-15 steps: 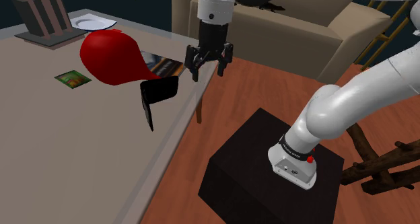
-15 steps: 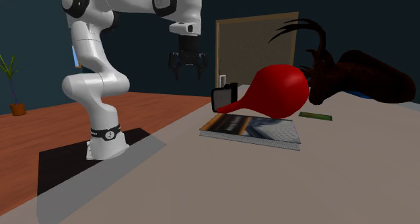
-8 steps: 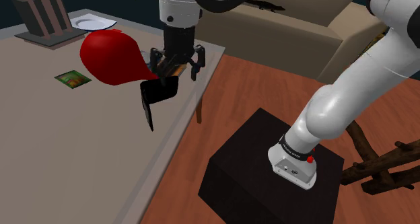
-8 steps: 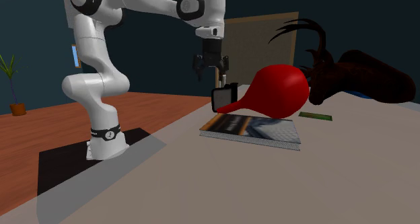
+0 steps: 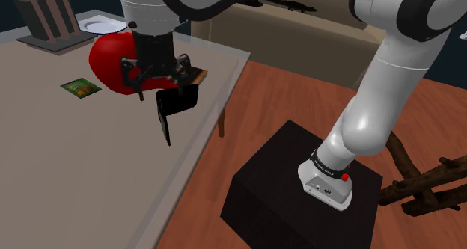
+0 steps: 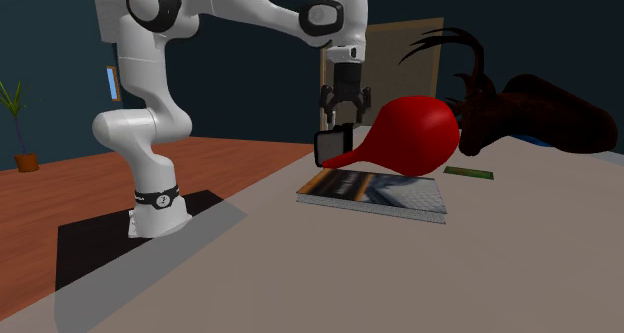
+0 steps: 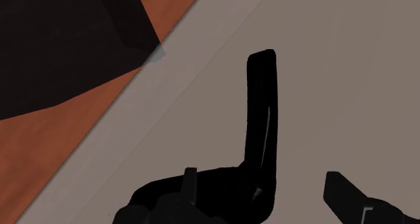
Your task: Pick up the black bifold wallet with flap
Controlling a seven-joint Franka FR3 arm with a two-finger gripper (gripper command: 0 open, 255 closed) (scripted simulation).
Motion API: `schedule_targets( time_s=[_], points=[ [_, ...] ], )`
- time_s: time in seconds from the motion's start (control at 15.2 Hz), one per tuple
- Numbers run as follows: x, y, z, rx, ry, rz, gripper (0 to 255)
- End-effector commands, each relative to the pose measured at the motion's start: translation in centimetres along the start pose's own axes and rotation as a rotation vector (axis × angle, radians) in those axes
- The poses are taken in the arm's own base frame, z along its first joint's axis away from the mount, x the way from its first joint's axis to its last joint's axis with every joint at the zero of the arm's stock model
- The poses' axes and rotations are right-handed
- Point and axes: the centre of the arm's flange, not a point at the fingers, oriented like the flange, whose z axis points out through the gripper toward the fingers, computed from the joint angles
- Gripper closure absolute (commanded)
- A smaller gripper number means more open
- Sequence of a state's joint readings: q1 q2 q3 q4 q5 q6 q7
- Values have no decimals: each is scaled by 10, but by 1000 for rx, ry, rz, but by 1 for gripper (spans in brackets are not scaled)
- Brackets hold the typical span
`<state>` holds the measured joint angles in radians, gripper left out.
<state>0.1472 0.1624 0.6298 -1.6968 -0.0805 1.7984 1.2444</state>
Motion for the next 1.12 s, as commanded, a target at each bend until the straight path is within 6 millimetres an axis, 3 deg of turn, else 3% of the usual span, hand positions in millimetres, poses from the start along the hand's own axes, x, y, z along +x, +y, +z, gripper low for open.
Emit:
schedule_targets(
  time_s=[0.0,0.46,0.53,1.06],
  points=[
    [1,-6,9,0,4,6,0],
    [2,-7,38,0,4,6,0],
    [2,-6,38,0,4,6,255],
    [2,-6,38,0,4,6,255]
  ],
)
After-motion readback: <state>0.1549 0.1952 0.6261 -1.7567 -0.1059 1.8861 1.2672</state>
